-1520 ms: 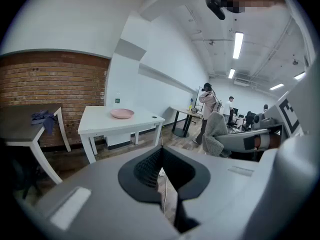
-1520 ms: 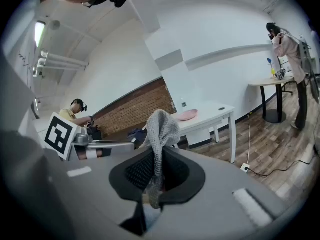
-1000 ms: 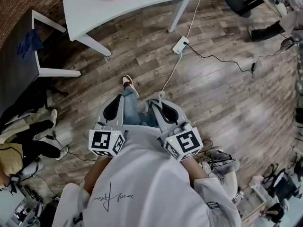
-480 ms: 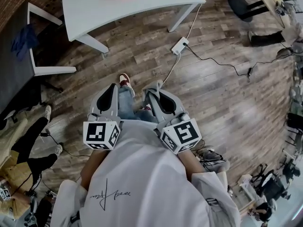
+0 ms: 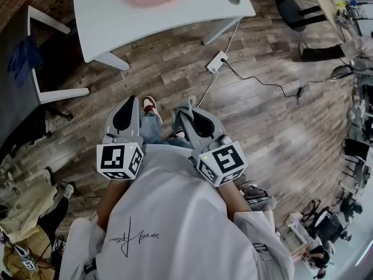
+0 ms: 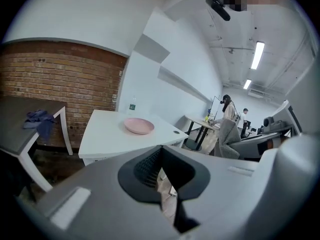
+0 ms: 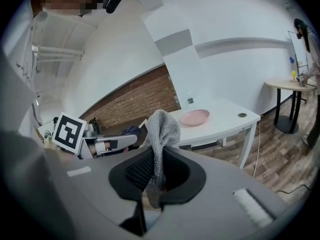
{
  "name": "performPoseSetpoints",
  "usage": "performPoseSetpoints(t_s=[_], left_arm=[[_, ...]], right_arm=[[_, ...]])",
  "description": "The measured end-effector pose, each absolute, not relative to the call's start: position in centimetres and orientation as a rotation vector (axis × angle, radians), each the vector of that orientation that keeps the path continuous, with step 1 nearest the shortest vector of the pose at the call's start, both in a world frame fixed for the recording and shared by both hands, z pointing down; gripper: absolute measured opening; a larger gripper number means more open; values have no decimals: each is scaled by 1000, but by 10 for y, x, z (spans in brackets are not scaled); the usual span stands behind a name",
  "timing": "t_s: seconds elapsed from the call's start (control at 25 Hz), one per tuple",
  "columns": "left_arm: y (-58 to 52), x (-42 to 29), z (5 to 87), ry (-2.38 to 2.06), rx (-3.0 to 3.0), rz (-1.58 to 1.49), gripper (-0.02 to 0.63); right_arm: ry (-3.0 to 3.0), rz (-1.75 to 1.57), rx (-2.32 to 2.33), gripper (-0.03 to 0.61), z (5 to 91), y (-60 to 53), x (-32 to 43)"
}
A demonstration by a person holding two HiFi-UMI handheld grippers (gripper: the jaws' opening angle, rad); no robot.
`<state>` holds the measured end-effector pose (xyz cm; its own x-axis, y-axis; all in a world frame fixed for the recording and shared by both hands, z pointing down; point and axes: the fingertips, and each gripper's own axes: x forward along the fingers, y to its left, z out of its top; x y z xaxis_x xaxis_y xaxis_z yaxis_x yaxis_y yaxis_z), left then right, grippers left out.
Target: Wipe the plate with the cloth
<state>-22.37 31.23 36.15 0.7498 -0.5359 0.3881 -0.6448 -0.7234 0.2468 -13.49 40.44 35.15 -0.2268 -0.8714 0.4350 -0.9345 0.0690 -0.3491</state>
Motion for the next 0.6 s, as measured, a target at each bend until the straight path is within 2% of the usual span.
performPoseSetpoints(t_s=[0.6], left_arm=[[206, -235, 347, -892, 2625, 349, 12]], right_arm=[[-2088, 709, 2115, 34, 327, 296, -103]])
